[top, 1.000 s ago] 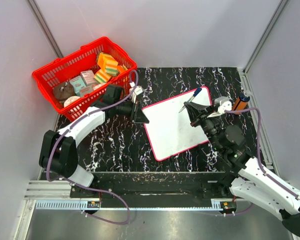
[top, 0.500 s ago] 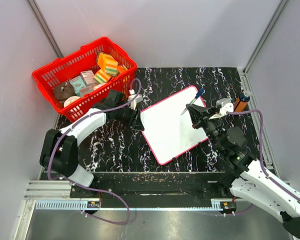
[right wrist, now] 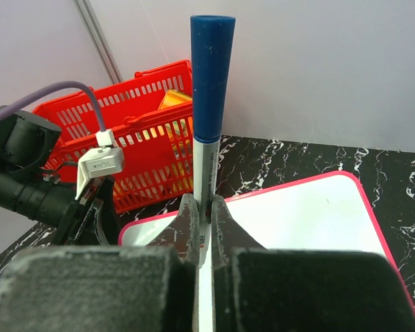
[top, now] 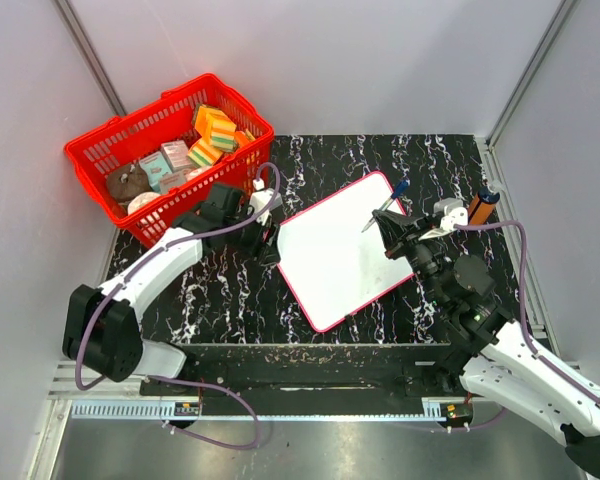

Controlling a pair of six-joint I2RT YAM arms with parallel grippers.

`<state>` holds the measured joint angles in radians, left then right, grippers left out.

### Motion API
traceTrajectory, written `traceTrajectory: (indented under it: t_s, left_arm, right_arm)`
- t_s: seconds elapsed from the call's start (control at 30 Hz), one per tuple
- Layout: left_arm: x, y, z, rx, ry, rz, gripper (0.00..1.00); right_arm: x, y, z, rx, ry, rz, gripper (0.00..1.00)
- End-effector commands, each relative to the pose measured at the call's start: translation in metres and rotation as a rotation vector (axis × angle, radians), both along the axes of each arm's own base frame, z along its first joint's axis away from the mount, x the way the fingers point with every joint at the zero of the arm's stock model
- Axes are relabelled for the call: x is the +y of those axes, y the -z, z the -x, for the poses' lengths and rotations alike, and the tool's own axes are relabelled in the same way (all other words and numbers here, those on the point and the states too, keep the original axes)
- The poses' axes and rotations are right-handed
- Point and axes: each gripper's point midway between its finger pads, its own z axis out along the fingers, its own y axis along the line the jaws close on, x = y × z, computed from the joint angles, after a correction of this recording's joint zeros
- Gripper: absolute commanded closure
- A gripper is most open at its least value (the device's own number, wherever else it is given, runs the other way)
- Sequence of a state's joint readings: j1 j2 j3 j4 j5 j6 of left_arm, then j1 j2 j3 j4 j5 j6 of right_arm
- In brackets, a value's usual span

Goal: Write a sentence on the whiteboard
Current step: Move the whiteboard to the center of the board, then adjust the whiteboard marker.

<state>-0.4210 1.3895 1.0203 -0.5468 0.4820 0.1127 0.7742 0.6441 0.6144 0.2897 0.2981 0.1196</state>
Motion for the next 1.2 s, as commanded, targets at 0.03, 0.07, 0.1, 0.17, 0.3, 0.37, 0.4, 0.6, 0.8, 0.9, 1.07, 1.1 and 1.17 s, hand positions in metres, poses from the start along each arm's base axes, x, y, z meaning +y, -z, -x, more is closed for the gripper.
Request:
traceTrajectory:
  t_s: [0.03,0.07,0.1,0.17,0.3,0.37,0.4,0.6,0.8,0.9,1.07,1.1,1.17]
  left_arm:
    - [0.0,-0.029,-0.012,-0.109,-0.003,0.016,0.32]
    - [-0.001,-0.032,-0.013,-0.115,0.0,0.022,0.32]
    - [-0.003,-0.033,-0.013,-0.114,0.006,0.029,0.32]
    - [-0.003,-0.034,-0.013,-0.114,0.006,0.029,0.31]
    - [0.005,-0.039,-0.014,-0.141,-0.028,0.002,0.3]
    - [0.013,-0.046,-0.016,-0.175,-0.069,-0.015,0.2]
    - [0.021,-0.046,-0.017,-0.185,-0.106,-0.05,0.13]
    - [0.062,-0.073,-0.016,-0.285,-0.307,-0.136,0.01]
    - [0.042,-0.144,0.008,-0.352,-0.295,0.109,0.01]
    - [-0.001,-0.185,0.026,-0.321,-0.132,0.317,0.01]
    - [-0.068,-0.253,0.052,-0.311,0.119,0.53,0.01]
    - [-0.08,-0.252,0.047,-0.291,0.133,0.538,0.01]
    - [-0.099,-0.26,0.052,-0.262,0.188,0.576,0.01]
  right_arm:
    - [-0.001,-0.008,0.001,-0.012,0.003,-0.038,1.0]
    - [-0.001,-0.009,0.001,-0.011,0.003,-0.04,1.0]
    - [-0.001,-0.008,0.001,-0.011,0.005,-0.037,1.0]
    - [-0.002,-0.009,0.002,-0.012,0.004,-0.041,1.0]
    - [-0.002,-0.009,0.002,-0.008,0.003,-0.045,1.0]
    - [-0.002,-0.008,0.002,-0.004,0.002,-0.047,1.0]
    - [-0.002,-0.009,0.002,-0.003,0.002,-0.052,1.0]
    - [-0.001,-0.011,0.003,-0.005,-0.008,-0.063,1.0]
    - [0.006,-0.021,0.008,-0.016,-0.052,-0.072,1.0]
    - [0.02,-0.033,0.019,-0.056,-0.155,-0.078,1.0]
    - [0.039,-0.052,0.034,-0.098,-0.288,-0.083,1.0]
    - [0.042,-0.058,0.038,-0.11,-0.311,-0.088,1.0]
    - [0.041,-0.065,0.04,-0.115,-0.319,-0.114,1.0]
